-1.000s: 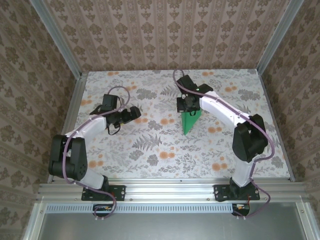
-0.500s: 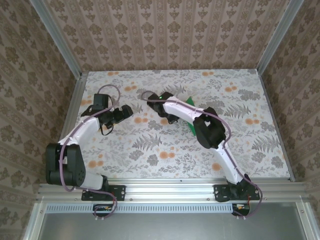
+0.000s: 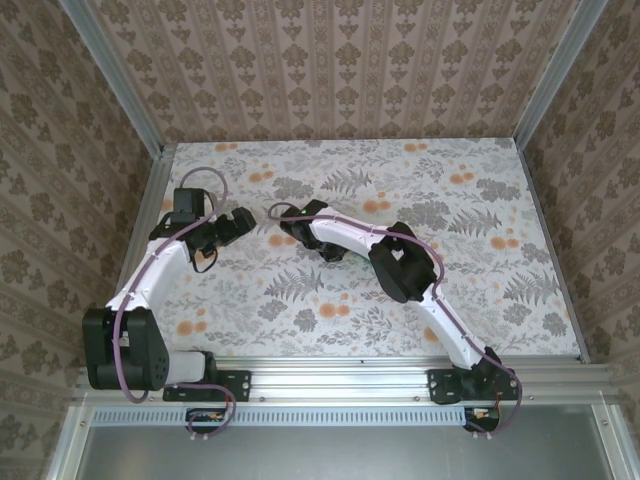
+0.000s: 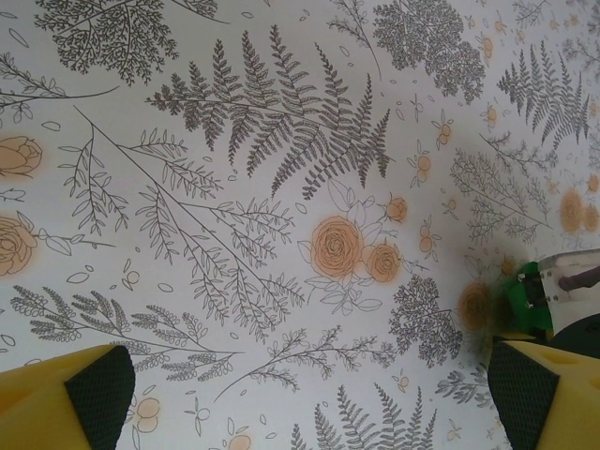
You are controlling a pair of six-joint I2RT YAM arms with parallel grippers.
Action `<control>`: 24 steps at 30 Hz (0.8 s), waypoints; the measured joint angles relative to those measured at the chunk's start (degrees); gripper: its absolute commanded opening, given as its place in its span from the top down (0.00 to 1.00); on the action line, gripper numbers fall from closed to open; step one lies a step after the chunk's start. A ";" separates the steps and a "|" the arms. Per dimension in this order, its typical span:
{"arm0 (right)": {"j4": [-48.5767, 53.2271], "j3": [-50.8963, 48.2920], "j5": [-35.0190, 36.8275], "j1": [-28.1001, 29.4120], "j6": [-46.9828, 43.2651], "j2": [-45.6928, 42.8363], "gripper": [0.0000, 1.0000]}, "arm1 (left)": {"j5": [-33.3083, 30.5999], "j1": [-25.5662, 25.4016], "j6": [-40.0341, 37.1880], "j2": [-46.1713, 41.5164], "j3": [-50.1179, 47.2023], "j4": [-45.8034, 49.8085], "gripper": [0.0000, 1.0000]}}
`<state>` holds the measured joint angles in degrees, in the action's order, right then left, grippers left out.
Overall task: Fold a paper plane with a square sheet of paper (pick it up from the middle)
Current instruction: Turn over the paper at the center of the table, then rotate the paper at the center of the table.
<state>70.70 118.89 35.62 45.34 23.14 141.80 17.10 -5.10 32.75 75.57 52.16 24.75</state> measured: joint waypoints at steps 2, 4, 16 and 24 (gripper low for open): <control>-0.55 -0.07 -2.56 0.07 -0.04 -1.20 0.61 | 0.02 0.00 0.00 -0.02 -0.02 0.00 0.00; -2.40 -0.94 -6.19 0.48 -0.44 -3.98 0.57 | 0.02 0.00 0.00 0.00 -0.02 -0.02 0.00; -22.29 -25.16 -27.45 -2.54 -0.22 -35.58 0.48 | 1.14 0.00 0.04 -0.02 -1.57 -0.48 0.00; -27.28 -42.58 -32.83 -16.65 0.83 -37.07 0.49 | 2.62 -0.39 0.07 0.85 -3.04 -0.94 0.00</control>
<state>43.42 76.31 2.79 28.69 23.97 104.73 19.73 -5.50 32.82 76.42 49.12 23.81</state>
